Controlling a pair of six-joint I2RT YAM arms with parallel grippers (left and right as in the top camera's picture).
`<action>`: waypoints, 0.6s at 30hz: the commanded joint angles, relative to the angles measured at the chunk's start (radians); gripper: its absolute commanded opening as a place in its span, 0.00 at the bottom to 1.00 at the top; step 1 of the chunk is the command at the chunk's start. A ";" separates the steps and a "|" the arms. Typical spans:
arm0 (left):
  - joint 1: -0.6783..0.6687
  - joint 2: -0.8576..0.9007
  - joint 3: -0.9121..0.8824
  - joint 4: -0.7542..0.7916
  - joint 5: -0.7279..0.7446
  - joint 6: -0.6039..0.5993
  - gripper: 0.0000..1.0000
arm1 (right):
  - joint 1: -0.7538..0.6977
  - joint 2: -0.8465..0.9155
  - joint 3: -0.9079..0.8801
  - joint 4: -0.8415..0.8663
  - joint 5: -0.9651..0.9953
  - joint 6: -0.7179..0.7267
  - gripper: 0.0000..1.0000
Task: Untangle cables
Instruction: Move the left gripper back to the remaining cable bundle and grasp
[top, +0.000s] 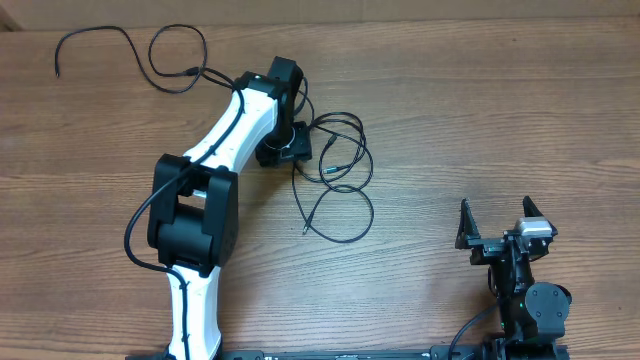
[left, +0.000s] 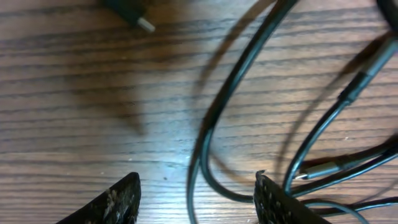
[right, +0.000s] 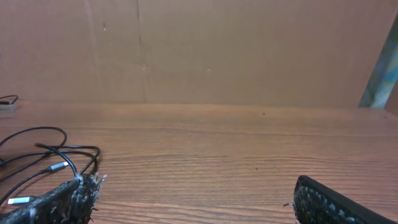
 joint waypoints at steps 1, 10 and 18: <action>-0.014 0.016 -0.003 0.024 -0.042 -0.016 0.60 | 0.005 -0.007 -0.010 0.005 0.002 0.003 1.00; -0.013 0.072 -0.003 0.076 -0.047 -0.068 0.49 | 0.005 -0.007 -0.010 0.006 0.002 0.003 1.00; -0.011 0.071 0.008 0.079 -0.039 -0.065 0.04 | 0.005 -0.007 -0.010 0.006 0.002 0.003 1.00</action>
